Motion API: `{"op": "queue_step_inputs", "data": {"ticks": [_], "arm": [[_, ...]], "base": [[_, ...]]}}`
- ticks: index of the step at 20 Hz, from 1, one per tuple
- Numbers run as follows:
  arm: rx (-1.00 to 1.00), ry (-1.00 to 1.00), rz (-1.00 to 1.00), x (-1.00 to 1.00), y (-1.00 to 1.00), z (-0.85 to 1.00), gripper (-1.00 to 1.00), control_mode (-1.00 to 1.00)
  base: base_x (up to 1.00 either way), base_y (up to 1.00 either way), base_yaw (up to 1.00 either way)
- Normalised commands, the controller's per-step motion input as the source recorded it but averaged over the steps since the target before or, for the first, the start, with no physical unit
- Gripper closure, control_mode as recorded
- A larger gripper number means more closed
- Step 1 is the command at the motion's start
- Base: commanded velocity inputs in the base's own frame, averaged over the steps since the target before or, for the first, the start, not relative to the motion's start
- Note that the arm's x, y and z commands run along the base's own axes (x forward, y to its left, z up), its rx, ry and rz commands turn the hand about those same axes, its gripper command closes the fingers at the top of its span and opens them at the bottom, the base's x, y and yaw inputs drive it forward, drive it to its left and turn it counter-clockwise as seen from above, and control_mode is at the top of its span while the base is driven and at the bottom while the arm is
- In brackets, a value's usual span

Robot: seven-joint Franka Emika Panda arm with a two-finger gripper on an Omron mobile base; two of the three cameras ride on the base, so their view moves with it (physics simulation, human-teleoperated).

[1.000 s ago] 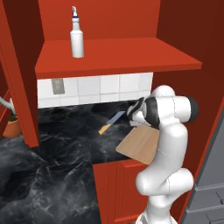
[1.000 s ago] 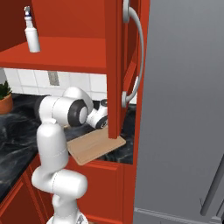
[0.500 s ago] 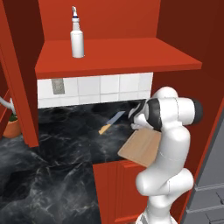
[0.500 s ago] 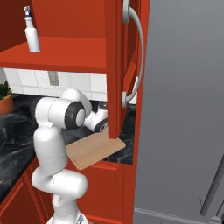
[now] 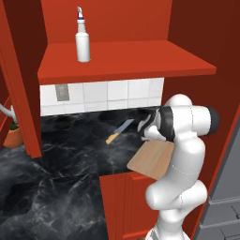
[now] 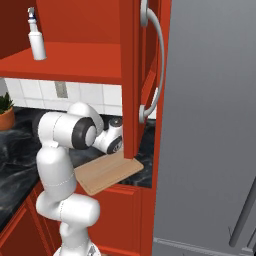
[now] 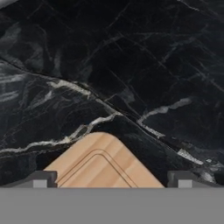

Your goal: Move the cutting board and knife to the sink. Then move spray from the cabinet to the counter.

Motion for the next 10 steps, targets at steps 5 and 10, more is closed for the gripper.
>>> {"op": "queue_step_inputs", "data": {"ticks": [5,10], "arm": [[0.01,-0.04,0.14,0.01,0.01,0.18,-1.0,-1.0],[0.01,-0.05,0.04,-0.12,0.01,0.47,-1.0,-1.0]], "base": [[0.0,0.0,0.0],[0.0,0.0,0.0]]}}
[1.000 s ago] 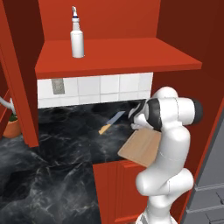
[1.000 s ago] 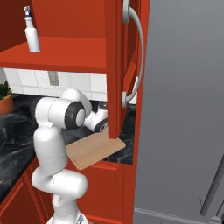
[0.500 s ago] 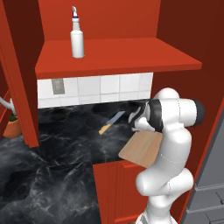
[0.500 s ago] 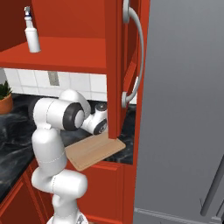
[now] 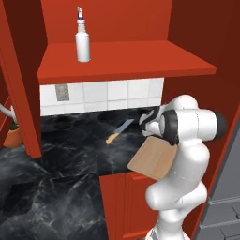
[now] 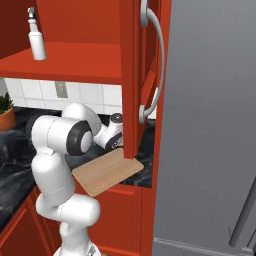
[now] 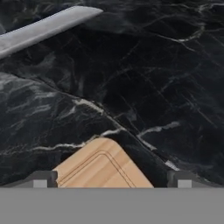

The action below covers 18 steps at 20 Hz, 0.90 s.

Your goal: Move the cutting board and knife to the sink. Then move spray from the cabinet to the counter.

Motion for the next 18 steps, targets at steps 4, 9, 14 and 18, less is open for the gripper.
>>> {"op": "queue_step_inputs", "data": {"ticks": [4,9,14,18], "arm": [[0.0,-0.02,0.0,-0.41,0.07,0.46,-1.0,-1.0],[0.01,-0.03,-0.04,-0.49,0.25,0.46,-1.0,-1.0],[0.02,0.02,-0.13,-0.56,0.05,0.43,-1.0,-1.0],[0.1,0.03,-0.21,-0.6,0.0,0.39,-1.0,-1.0]], "base": [[0.0,0.0,0.0],[0.0,0.0,0.0],[0.0,0.0,0.0],[0.0,0.0,0.0]]}}
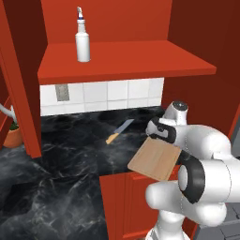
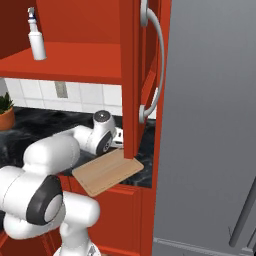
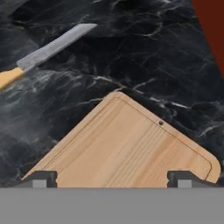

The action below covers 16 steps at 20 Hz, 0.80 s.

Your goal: Move the cutting board and knife to the sink. Then move spray from the cabinet to the counter.

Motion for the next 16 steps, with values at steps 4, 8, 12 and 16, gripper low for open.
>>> {"op": "queue_step_inputs", "data": {"ticks": [4,8,12,16], "arm": [[0.11,0.02,-0.12,-0.66,-0.01,0.38,-1.0,-1.0],[0.1,0.02,-0.03,-0.62,-0.09,0.33,-1.0,-1.0],[0.0,0.0,0.0,-0.56,-0.06,0.03,-1.0,-1.0],[0.0,0.0,-0.03,-0.26,-0.04,-0.02,-1.0,-1.0]], "base": [[0.0,0.0,0.0],[0.0,0.0,0.0],[0.0,0.0,0.0],[0.0,0.0,0.0]]}}
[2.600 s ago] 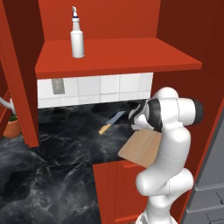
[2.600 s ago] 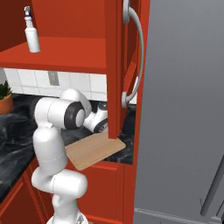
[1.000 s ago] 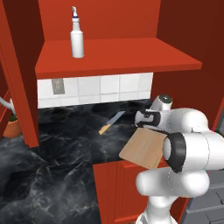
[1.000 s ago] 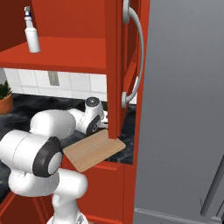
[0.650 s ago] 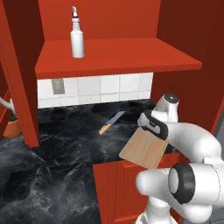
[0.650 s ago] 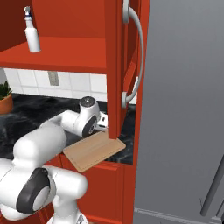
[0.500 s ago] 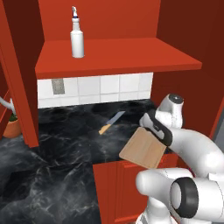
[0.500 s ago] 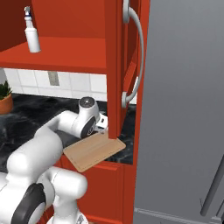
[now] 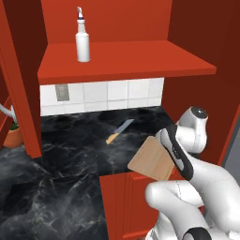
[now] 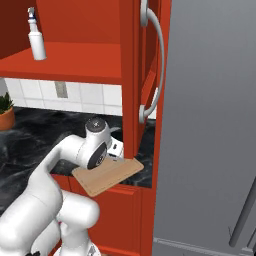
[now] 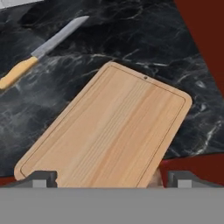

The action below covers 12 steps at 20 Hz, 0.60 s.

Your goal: Move the cutting board and knife to the sink. Then move spray from the cabinet to the counter.

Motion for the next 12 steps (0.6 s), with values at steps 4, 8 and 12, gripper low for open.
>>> {"op": "queue_step_inputs", "data": {"ticks": [4,8,12], "arm": [[0.0,0.0,-0.09,-0.05,-0.11,-0.07,-1.0,-1.0],[0.09,0.0,-0.11,-0.15,-0.15,-0.02,-1.0,-1.0],[0.19,0.0,-0.12,-0.21,-0.19,-0.02,-1.0,-1.0]], "base": [[0.0,0.0,0.0],[0.0,0.0,0.0],[0.0,0.0,0.0]]}}
